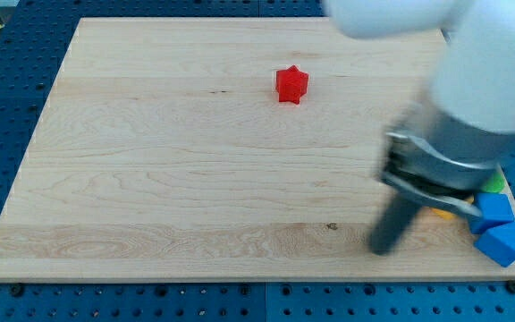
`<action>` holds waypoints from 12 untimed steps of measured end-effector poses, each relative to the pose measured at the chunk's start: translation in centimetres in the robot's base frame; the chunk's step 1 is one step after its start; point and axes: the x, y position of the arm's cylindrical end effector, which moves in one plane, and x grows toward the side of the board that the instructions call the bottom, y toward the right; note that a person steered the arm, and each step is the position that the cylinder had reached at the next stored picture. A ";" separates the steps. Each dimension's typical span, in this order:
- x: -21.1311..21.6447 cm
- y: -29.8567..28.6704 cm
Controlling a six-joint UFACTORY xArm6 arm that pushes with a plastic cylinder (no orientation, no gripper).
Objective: Push the blue triangle left and up a bit
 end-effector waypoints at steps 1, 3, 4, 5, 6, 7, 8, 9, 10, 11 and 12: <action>-8.8 -6.4; -16.6 5.7; -17.9 16.0; -15.4 26.0; -10.9 26.1; 0.0 26.1; 3.7 25.9; 3.7 23.0; 3.8 21.1; 3.8 20.3; 3.8 18.5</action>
